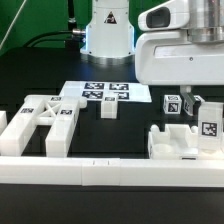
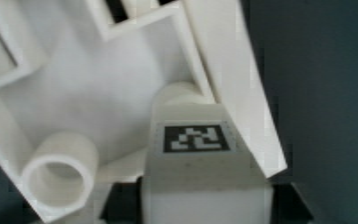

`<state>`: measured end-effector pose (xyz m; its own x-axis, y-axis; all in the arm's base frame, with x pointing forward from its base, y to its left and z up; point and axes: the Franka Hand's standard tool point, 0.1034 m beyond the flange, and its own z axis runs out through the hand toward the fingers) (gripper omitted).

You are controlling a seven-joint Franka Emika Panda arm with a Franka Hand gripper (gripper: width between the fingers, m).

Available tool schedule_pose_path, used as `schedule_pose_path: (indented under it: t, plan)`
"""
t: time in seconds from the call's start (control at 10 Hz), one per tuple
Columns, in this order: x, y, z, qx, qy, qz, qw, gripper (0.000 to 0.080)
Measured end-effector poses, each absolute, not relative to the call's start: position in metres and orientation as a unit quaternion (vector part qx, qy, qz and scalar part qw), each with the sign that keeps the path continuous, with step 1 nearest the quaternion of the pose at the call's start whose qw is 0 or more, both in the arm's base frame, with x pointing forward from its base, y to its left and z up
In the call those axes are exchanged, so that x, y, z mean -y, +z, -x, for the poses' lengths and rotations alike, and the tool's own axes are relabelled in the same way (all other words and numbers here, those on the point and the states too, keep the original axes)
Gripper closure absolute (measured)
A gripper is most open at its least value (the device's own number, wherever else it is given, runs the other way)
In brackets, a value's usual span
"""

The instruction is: Assemble chair

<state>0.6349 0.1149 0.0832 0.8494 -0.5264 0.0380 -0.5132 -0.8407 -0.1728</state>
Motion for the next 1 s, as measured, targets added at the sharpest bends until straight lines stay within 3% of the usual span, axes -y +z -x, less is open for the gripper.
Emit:
schedule_pose_path:
  t: [0.3, 0.6, 0.7, 0.8, 0.9, 1.0]
  plan:
    - [-0.1157, 0.0832, -0.6349, -0.403, -0.032, 0.911, 0.08, 0.0512]
    - [-0.115, 0.0829, -0.6348, -0.412, -0.03, 0.907, 0.081, 0.0512]
    - [-0.1122, 0.083, -0.6355, -0.368, -0.035, 0.926, 0.079, 0.0285]
    - [-0.112, 0.0827, -0.6356, -0.358, -0.036, 0.929, 0.079, 0.0285]
    - [-0.1124, 0.0825, -0.6355, -0.341, -0.037, 0.936, 0.079, 0.0173]
    - [-0.1122, 0.0823, -0.6354, -0.294, -0.041, 0.952, 0.076, 0.0173]
